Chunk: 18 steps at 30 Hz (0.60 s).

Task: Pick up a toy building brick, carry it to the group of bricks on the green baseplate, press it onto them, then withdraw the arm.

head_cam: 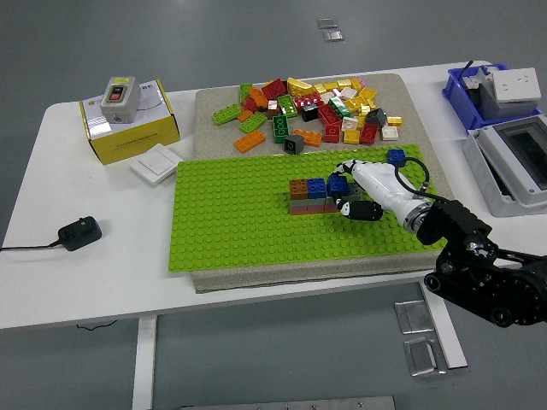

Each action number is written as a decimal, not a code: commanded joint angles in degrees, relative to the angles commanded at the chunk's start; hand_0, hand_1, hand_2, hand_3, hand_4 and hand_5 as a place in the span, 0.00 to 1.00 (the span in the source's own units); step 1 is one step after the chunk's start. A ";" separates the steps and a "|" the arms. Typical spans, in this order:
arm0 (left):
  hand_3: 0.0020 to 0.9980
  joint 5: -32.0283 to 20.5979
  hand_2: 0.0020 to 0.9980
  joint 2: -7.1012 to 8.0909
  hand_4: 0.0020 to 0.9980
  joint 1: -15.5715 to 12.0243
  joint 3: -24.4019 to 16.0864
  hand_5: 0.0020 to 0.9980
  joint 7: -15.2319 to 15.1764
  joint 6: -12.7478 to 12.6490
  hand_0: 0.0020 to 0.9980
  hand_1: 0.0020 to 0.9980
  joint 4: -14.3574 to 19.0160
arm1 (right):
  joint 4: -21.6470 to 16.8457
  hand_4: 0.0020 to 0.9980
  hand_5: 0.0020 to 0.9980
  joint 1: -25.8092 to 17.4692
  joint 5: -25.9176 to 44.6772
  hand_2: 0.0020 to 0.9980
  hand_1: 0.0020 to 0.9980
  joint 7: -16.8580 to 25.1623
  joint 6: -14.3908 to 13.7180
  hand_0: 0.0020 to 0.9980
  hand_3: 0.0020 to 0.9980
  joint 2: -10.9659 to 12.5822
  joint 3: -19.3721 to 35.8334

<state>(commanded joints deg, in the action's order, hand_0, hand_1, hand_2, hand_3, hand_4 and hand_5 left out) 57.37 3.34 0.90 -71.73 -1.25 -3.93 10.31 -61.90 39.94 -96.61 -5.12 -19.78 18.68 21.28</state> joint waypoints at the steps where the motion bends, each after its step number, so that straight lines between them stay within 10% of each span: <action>1: 0.61 0.01 0.58 0.01 0.19 0.00 -0.01 0.70 0.02 0.00 0.66 0.66 0.00 | 0.11 0.47 0.34 0.04 0.09 0.87 0.83 0.04 -0.01 0.76 0.55 -0.07 -0.06; 18: 0.61 -0.22 0.59 0.10 0.20 0.07 0.30 0.70 -0.04 0.02 0.67 0.66 0.00 | 0.90 0.47 0.34 0.53 0.52 0.87 0.83 0.34 -0.25 0.76 0.61 -0.73 -0.85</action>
<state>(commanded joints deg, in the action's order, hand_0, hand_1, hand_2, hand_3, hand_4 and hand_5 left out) 57.15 3.44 0.97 -71.43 -1.28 -3.92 10.31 -61.00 40.47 -96.09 -4.78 -20.03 17.95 20.43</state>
